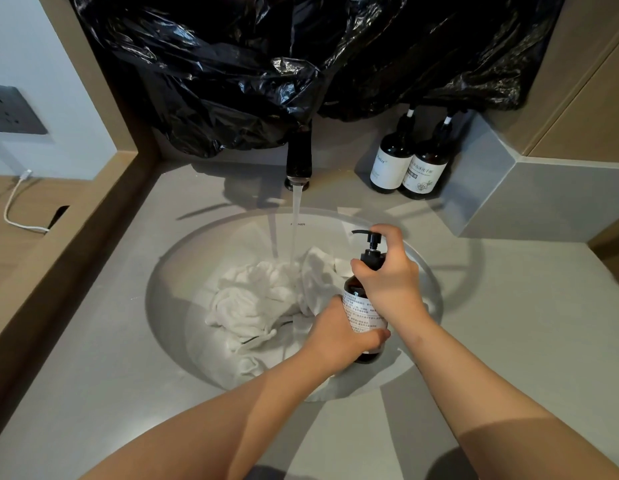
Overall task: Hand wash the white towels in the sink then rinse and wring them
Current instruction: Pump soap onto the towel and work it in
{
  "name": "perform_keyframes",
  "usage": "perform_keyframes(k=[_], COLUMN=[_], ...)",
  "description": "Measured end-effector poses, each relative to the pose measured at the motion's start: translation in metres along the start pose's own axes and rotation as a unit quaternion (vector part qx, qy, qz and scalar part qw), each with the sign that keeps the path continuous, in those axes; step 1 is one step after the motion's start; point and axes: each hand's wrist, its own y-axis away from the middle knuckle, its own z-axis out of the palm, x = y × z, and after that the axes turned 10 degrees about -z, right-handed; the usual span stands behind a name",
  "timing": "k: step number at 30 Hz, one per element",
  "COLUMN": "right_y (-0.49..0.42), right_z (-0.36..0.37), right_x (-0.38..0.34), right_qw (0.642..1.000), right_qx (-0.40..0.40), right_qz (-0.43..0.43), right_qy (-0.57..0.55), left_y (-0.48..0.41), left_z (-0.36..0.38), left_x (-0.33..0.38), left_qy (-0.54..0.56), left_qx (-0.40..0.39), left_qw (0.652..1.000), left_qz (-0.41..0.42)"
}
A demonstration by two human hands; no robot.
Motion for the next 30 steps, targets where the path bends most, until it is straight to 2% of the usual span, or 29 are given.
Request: perform_keyframes(k=[5, 9, 13, 18, 21, 30], right_y=[-0.001, -0.006, -0.021, -0.057, -0.083, -0.166], right_z=[0.006, 0.006, 0.007, 0.006, 0.007, 0.021], right_x=[0.003, 0.001, -0.003, -0.011, -0.016, -0.017], right_qw=[0.999, 0.998, 0.998, 0.996, 0.993, 0.988], right_qx=[0.037, 0.057, 0.054, 0.063, 0.083, 0.122], right_qz=[-0.001, -0.018, -0.03, -0.053, -0.076, -0.099], right_qy=[-0.012, -0.017, -0.033, -0.035, -0.034, -0.009], left_y=[0.003, -0.001, 0.002, -0.002, -0.008, -0.04], left_z=[-0.004, -0.018, -0.048, -0.087, -0.108, -0.138], left_x=[0.002, 0.011, 0.017, 0.016, 0.012, -0.001], left_qy=[0.002, 0.004, -0.052, -0.108, -0.194, -0.287], left_qx=[0.016, -0.014, -0.028, 0.086, 0.167, 0.246], left_qw=[1.0, 1.0, 0.998, 0.99, 0.967, 0.925], left_qz=[0.001, 0.002, -0.008, -0.02, 0.007, 0.041])
